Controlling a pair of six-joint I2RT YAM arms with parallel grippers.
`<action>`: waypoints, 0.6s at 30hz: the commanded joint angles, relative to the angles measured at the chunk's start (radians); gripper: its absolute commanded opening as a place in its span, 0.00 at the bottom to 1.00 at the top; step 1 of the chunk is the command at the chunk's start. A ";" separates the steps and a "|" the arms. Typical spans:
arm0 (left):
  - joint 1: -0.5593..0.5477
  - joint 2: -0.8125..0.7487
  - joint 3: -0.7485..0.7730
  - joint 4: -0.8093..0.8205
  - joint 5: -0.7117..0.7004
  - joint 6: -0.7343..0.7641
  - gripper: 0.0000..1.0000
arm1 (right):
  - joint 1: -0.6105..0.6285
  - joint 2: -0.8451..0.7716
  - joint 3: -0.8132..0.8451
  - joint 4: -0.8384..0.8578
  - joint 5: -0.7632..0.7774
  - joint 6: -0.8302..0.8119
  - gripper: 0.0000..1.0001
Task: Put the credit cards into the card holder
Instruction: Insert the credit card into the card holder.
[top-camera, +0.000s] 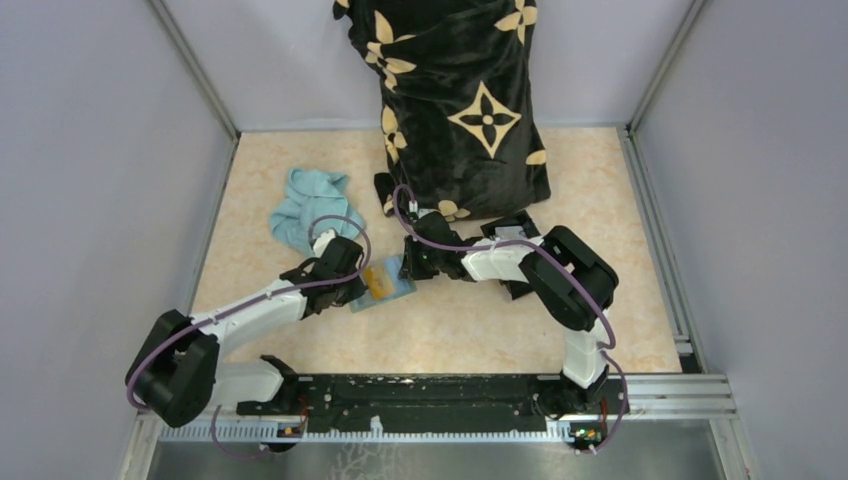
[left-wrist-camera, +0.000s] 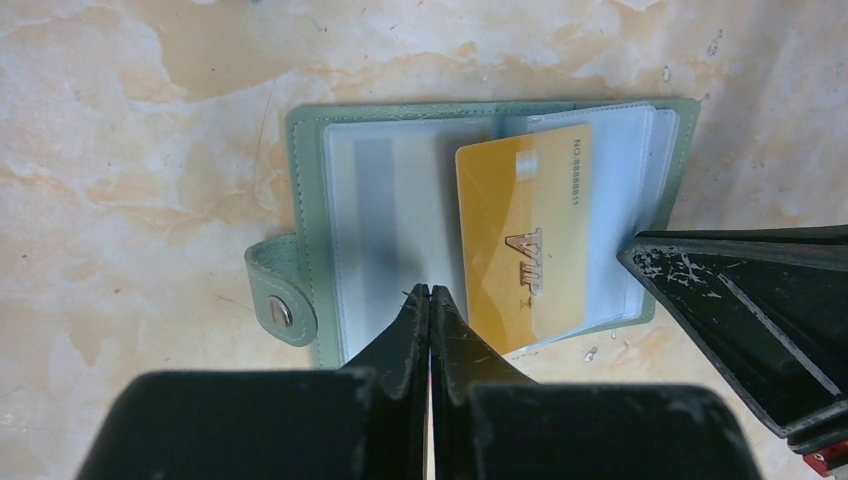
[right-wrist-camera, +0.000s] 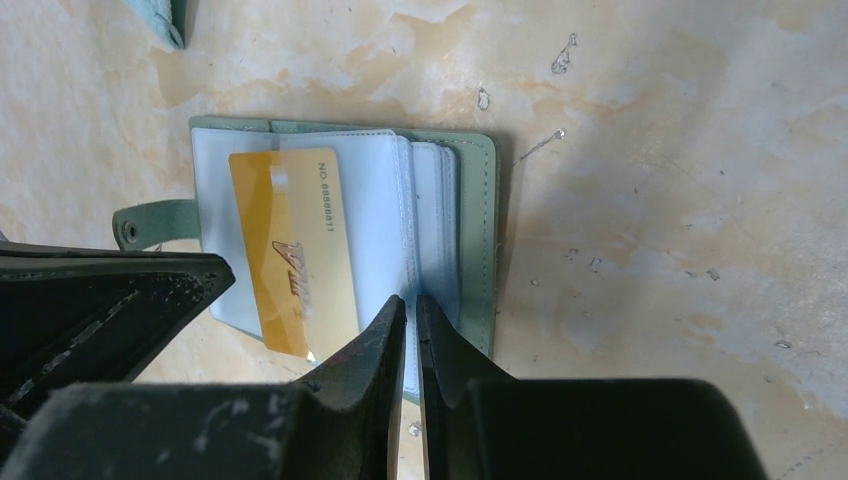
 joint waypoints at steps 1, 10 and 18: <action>-0.005 0.023 0.000 0.026 0.006 0.019 0.00 | 0.009 0.060 -0.009 -0.082 0.076 -0.043 0.11; -0.005 0.083 0.008 0.077 0.030 0.020 0.00 | 0.009 0.067 -0.009 -0.081 0.075 -0.044 0.11; -0.008 0.141 0.055 0.101 0.054 0.029 0.00 | 0.008 0.069 -0.008 -0.082 0.071 -0.044 0.11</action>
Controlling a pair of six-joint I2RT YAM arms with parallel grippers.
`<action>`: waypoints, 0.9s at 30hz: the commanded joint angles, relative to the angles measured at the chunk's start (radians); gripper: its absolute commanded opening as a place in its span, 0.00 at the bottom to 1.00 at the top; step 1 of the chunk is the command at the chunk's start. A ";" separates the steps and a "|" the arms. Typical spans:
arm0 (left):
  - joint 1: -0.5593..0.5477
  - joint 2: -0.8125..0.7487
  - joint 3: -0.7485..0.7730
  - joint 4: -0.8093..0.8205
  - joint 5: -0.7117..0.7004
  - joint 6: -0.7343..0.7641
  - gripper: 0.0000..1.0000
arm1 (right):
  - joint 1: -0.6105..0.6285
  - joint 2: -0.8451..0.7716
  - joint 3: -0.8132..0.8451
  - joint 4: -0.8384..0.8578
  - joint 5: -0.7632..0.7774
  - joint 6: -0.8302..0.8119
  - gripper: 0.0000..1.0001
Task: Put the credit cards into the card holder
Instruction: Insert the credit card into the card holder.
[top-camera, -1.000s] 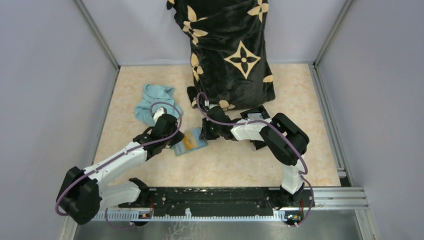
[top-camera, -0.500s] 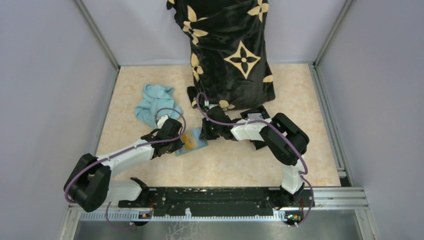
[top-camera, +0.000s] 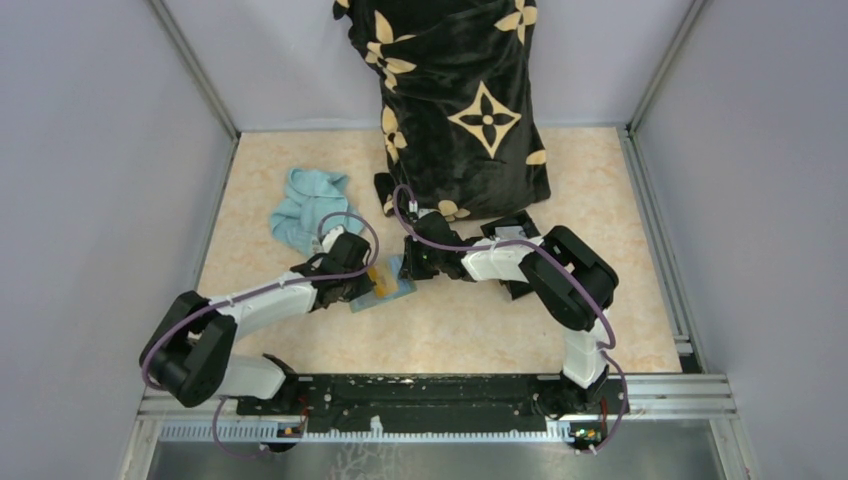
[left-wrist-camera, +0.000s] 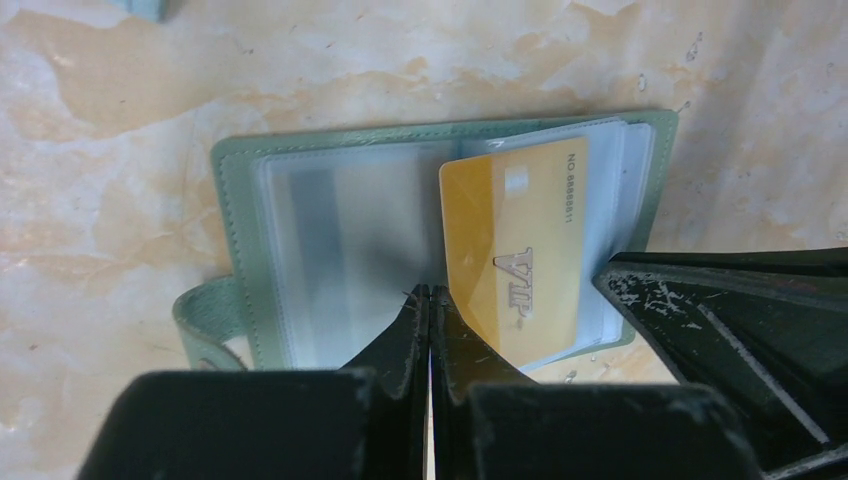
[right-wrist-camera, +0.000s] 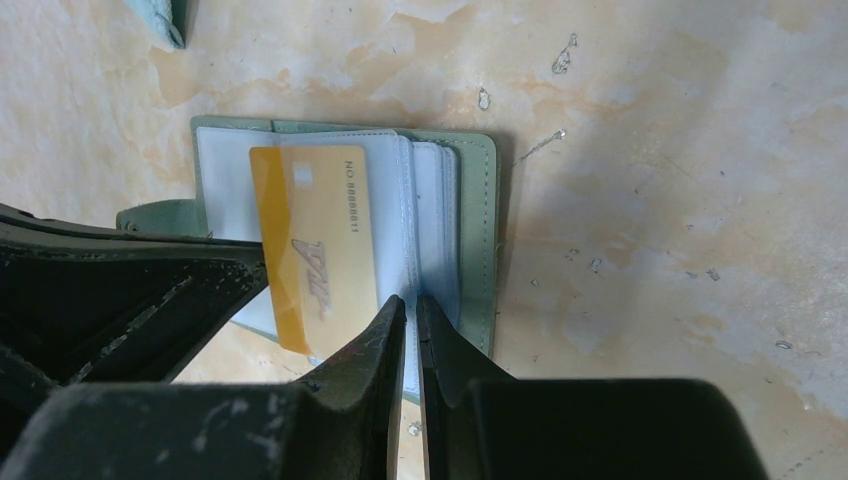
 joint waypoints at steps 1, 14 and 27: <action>-0.008 0.045 0.038 0.022 0.027 0.018 0.00 | 0.009 0.069 -0.008 -0.083 0.072 -0.045 0.11; -0.025 0.107 0.083 0.044 0.039 0.013 0.00 | 0.008 0.066 0.001 -0.089 0.069 -0.051 0.11; -0.041 0.082 0.096 -0.003 0.015 0.009 0.00 | 0.009 0.029 0.011 -0.107 0.076 -0.074 0.17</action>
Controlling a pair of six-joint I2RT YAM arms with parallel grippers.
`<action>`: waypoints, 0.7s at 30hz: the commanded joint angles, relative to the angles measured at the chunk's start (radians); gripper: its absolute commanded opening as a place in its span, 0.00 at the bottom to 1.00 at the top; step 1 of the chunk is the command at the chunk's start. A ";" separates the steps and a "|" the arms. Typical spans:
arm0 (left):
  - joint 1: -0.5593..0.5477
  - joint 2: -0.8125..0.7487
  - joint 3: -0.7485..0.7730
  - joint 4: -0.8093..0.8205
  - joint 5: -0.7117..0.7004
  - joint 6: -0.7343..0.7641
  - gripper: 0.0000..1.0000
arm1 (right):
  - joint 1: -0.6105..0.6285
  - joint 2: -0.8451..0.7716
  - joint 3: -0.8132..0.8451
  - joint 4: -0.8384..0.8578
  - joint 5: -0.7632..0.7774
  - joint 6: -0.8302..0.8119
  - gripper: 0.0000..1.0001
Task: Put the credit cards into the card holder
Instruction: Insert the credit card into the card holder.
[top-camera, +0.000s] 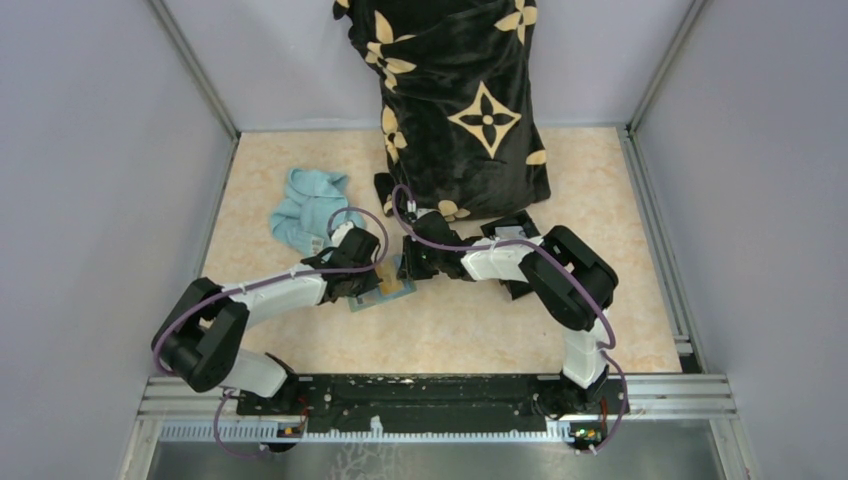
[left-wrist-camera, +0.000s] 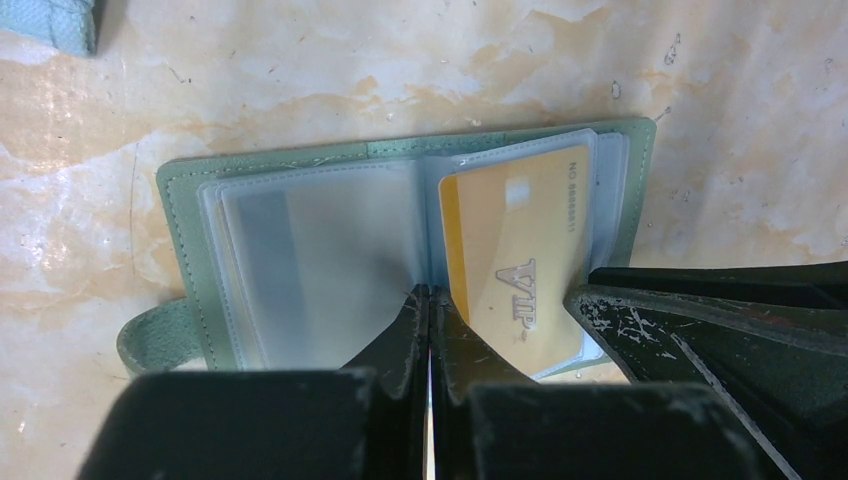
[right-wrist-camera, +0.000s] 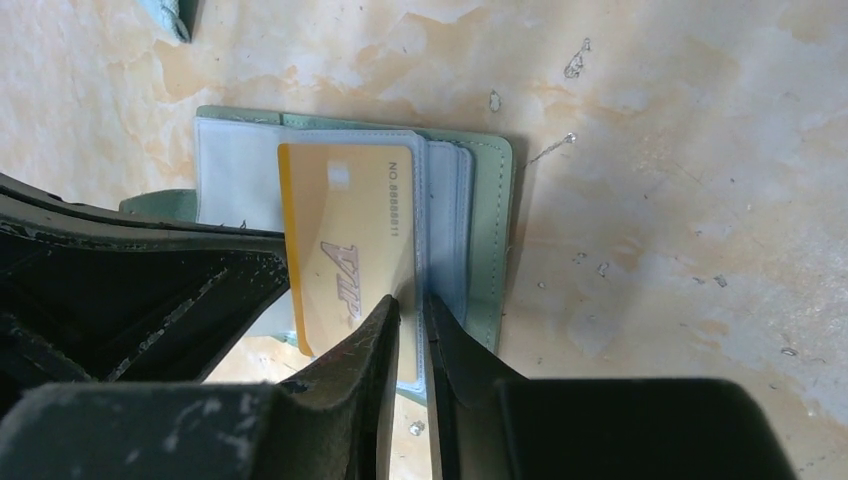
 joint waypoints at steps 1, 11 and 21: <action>-0.015 -0.032 0.013 -0.014 0.006 -0.002 0.00 | 0.009 0.018 0.007 -0.102 0.081 -0.063 0.20; -0.015 -0.149 -0.018 -0.068 -0.048 0.001 0.11 | 0.009 -0.108 0.081 -0.217 0.119 -0.153 0.38; -0.015 -0.269 -0.053 -0.027 -0.018 0.024 0.33 | 0.009 -0.314 0.154 -0.401 0.315 -0.269 0.45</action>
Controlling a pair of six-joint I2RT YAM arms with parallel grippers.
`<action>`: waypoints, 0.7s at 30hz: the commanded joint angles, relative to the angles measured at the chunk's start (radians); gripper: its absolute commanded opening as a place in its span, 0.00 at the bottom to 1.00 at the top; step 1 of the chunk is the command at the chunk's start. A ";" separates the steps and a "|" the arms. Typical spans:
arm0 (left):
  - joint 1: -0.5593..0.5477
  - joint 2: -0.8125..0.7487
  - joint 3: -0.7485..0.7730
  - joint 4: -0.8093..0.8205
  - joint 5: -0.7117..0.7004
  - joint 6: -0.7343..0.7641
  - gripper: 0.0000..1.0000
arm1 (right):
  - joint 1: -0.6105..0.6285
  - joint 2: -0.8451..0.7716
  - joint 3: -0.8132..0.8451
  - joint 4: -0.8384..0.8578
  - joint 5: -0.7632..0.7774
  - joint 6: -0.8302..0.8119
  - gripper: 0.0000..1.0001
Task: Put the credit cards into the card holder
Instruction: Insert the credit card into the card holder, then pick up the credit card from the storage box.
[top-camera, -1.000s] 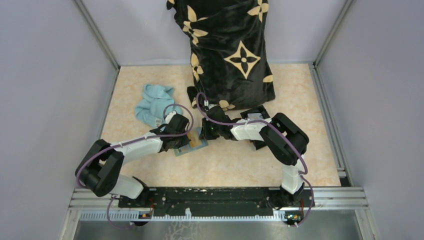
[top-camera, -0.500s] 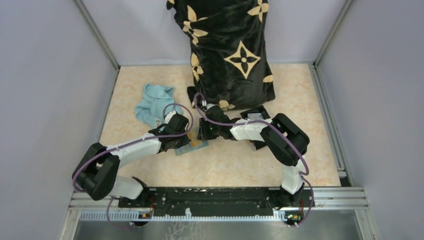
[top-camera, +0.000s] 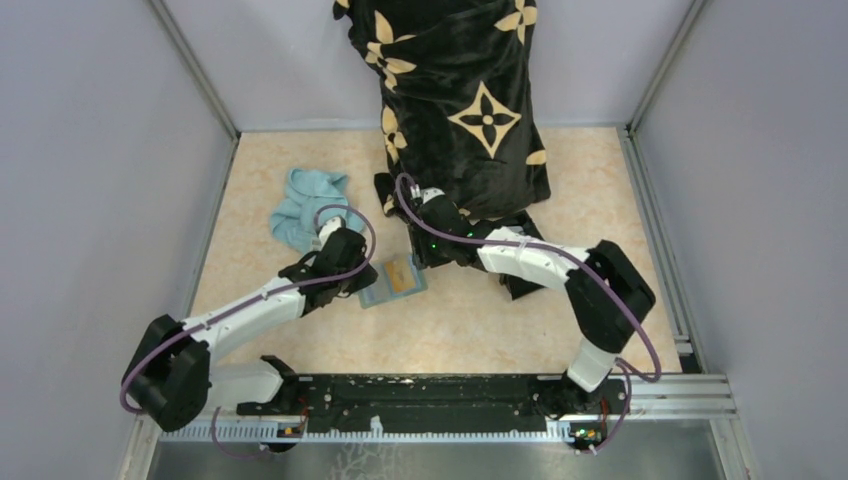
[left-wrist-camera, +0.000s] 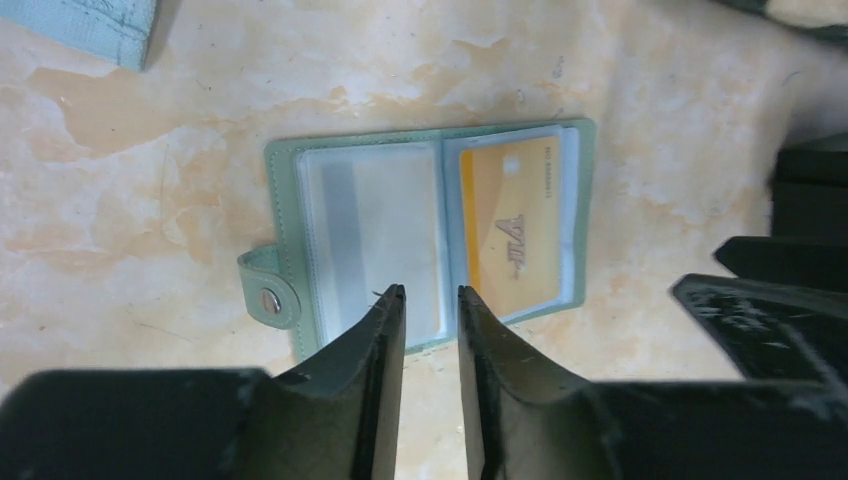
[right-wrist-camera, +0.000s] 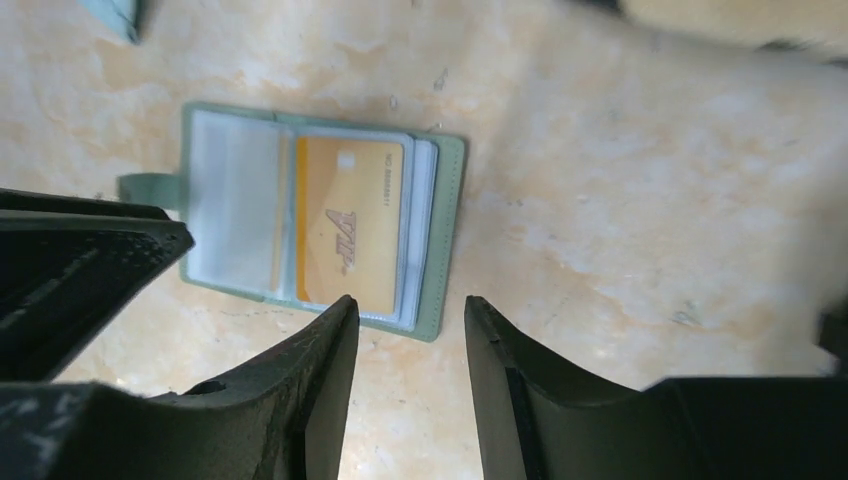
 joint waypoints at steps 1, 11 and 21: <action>-0.006 -0.095 -0.045 0.061 0.026 0.031 0.37 | 0.004 -0.151 0.075 -0.067 0.153 -0.091 0.45; -0.026 -0.165 -0.018 0.114 0.092 0.113 0.71 | -0.162 -0.334 -0.025 -0.001 0.215 -0.054 0.27; -0.048 -0.159 -0.018 0.193 0.122 0.152 0.93 | -0.312 -0.379 -0.126 0.029 0.050 -0.099 0.99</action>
